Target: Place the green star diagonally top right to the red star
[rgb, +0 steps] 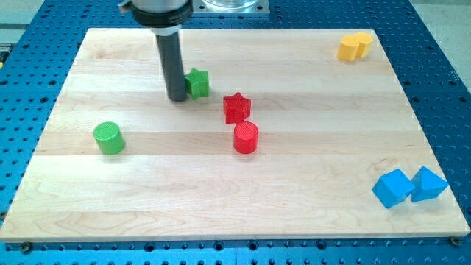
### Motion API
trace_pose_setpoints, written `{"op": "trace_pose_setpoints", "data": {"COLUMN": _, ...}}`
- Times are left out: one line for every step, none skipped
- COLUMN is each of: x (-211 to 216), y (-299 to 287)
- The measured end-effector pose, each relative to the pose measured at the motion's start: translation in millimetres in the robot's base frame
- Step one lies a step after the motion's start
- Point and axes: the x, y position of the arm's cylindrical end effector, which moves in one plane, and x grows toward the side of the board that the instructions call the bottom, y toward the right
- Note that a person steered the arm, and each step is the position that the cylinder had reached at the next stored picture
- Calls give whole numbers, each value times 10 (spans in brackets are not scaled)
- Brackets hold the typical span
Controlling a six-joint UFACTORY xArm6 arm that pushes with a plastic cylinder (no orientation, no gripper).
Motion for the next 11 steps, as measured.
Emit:
{"op": "trace_pose_setpoints", "data": {"x": -17, "y": -56}}
{"op": "trace_pose_setpoints", "data": {"x": -45, "y": -281}}
{"op": "trace_pose_setpoints", "data": {"x": -201, "y": 202}}
{"op": "trace_pose_setpoints", "data": {"x": -201, "y": 505}}
{"op": "trace_pose_setpoints", "data": {"x": -201, "y": 881}}
{"op": "trace_pose_setpoints", "data": {"x": -201, "y": 1083}}
{"op": "trace_pose_setpoints", "data": {"x": -201, "y": 1083}}
{"op": "trace_pose_setpoints", "data": {"x": -103, "y": 663}}
{"op": "trace_pose_setpoints", "data": {"x": -74, "y": 171}}
{"op": "trace_pose_setpoints", "data": {"x": -186, "y": 170}}
{"op": "trace_pose_setpoints", "data": {"x": 398, "y": 340}}
